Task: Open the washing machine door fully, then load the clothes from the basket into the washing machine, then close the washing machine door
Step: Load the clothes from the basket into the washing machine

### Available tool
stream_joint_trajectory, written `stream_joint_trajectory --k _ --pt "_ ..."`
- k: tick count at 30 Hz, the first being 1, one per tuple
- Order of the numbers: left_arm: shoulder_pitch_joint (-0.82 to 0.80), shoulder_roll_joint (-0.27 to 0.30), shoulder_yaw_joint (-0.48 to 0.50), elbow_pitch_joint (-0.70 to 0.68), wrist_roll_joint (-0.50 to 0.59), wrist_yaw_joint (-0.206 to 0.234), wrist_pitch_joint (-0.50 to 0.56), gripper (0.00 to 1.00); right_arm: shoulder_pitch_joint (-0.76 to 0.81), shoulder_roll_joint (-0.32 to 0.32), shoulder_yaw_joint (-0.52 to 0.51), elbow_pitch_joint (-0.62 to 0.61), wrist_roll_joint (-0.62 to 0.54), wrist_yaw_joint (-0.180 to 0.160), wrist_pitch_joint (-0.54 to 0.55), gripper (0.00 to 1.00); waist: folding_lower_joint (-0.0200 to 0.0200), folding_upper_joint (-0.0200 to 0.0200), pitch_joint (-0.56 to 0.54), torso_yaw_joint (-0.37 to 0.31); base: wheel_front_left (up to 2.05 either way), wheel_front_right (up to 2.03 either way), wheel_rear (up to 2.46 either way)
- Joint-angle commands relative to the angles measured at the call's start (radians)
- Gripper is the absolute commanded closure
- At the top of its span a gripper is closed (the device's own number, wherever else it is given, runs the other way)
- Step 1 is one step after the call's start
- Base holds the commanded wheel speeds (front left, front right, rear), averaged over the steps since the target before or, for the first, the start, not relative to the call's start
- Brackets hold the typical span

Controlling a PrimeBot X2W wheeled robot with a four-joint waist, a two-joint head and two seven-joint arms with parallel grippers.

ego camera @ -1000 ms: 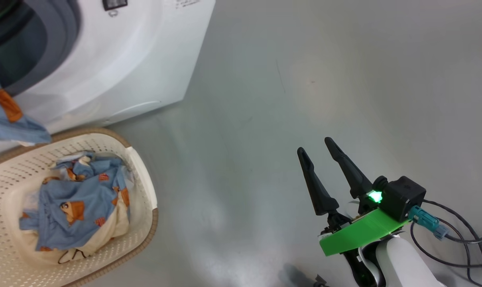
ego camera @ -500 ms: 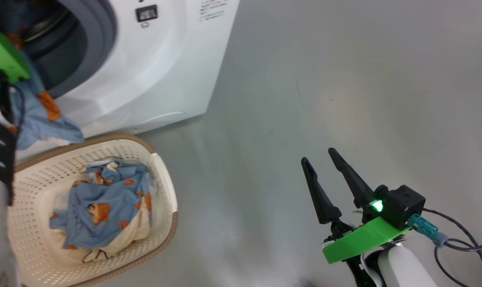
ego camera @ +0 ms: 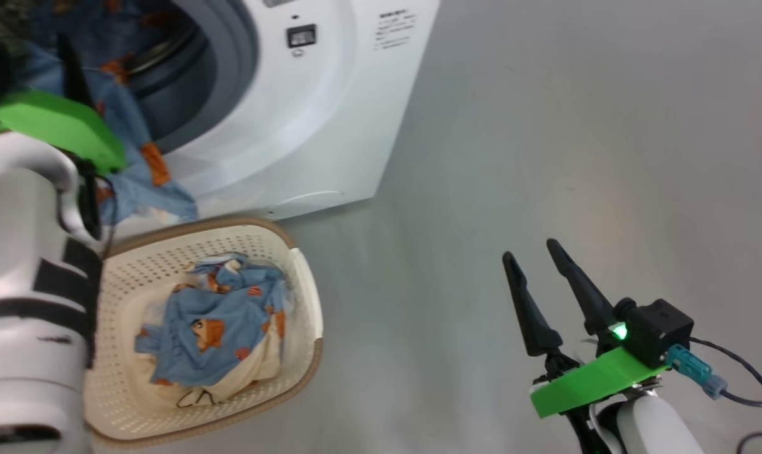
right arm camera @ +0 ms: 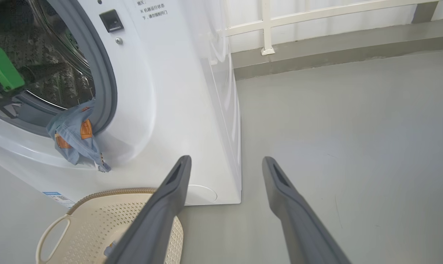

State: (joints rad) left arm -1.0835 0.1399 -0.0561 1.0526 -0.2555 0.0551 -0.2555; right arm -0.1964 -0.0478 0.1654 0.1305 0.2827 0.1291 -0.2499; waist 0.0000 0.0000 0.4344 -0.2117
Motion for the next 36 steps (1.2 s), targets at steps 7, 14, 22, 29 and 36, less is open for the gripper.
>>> stream_joint_trajectory --k 7,14,22,29,36 --pt "0.135 -0.012 0.006 -0.133 -0.005 -0.037 -0.006 0.00 0.041 -0.006 -0.017 -0.030 -0.026 0.002 -0.012 0.00 0.0000 0.0000 -0.052 0.082 0.00 0.00 0.00" --pt "0.298 -0.036 0.005 -0.276 -0.006 -0.047 -0.006 0.00 0.056 -0.017 -0.034 -0.041 -0.032 0.002 -0.012 0.00 0.0000 0.0000 -0.064 0.121 0.00 0.00 0.00" --pt "0.474 -0.052 0.001 -0.417 -0.012 -0.038 -0.006 0.00 0.065 -0.027 -0.041 -0.047 -0.034 0.002 -0.012 0.00 0.0000 0.0000 -0.066 0.146 0.00 0.00 0.00" --pt "0.621 -0.055 0.000 -0.542 -0.019 -0.029 -0.006 0.00 0.063 -0.032 -0.041 -0.048 -0.036 0.002 -0.012 0.00 0.0000 0.0000 -0.062 0.160 0.00 0.00 0.00" --pt "0.731 -0.056 -0.001 -0.631 -0.028 -0.013 -0.006 0.00 0.071 -0.040 -0.045 -0.045 -0.035 0.002 -0.012 0.00 0.0000 0.0000 -0.075 0.173 0.00 0.00 0.00"
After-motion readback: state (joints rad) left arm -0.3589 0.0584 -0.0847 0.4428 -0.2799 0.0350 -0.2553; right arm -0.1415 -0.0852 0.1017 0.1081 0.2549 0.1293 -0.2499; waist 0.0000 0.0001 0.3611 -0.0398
